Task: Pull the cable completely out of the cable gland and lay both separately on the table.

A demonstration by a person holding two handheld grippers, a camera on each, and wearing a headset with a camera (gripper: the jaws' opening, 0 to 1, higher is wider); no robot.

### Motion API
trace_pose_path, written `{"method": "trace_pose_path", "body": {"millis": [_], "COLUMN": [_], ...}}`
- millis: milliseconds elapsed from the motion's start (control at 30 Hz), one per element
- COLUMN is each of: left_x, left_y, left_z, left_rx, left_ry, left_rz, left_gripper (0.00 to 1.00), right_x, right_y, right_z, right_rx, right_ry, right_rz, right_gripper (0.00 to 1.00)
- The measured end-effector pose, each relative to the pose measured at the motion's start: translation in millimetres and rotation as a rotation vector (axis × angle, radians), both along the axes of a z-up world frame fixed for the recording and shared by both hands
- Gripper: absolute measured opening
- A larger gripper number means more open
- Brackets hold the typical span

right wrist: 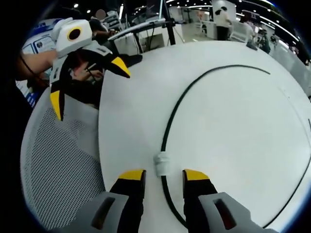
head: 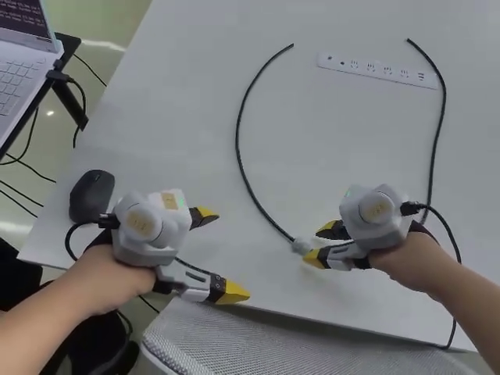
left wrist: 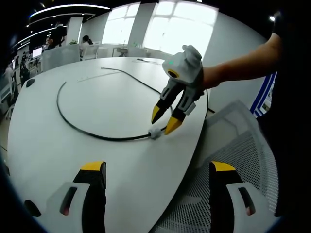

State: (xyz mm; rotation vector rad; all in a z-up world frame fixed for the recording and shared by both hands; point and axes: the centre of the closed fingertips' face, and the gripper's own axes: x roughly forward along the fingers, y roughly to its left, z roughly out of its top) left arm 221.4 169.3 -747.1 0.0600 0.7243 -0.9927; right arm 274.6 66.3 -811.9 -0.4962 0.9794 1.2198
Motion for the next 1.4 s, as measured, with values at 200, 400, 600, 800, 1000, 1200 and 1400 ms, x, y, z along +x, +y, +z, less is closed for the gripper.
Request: {"method": "trace_pose_path", "body": {"millis": [200, 400, 600, 800, 1000, 1200, 1400], "left_x": [-1.6, -1.5, 1.4, 3.2, 3.4, 4.8, 7.4], "left_y": [1.3, 3.6, 5.8, 5.9, 4.5, 0.4, -10.0], "left_z": [-3.5, -5.0, -5.2, -4.7, -3.6, 2.2, 15.3], "left_rx": [0.004, 0.007, 0.006, 0.008, 0.007, -0.009, -0.028], "left_ry": [0.009, 0.012, 0.012, 0.013, 0.012, 0.010, -0.010], "left_rz": [-0.003, -0.006, -0.004, -0.007, -0.012, -0.007, -0.028], "left_gripper": [0.87, 0.86, 0.86, 0.86, 0.85, 0.85, 0.82], "right_x": [-0.9, -1.9, -2.4, -2.3, -1.8, -2.8, -5.0], "right_y": [3.1, 3.8, 4.6, 6.4, 4.8, 3.8, 1.0], "right_z": [-4.9, -9.2, -10.4, -10.3, -9.6, 0.5, 18.7], "right_rx": [-0.009, -0.022, -0.024, -0.021, -0.037, -0.025, -0.005], "right_ry": [0.016, 0.026, 0.036, 0.045, 0.018, 0.017, 0.004], "right_rz": [0.018, 0.033, 0.036, 0.033, 0.047, 0.038, 0.037], "right_gripper": [0.21, 0.14, 0.09, 0.09, 0.07, 0.07, 0.07]}}
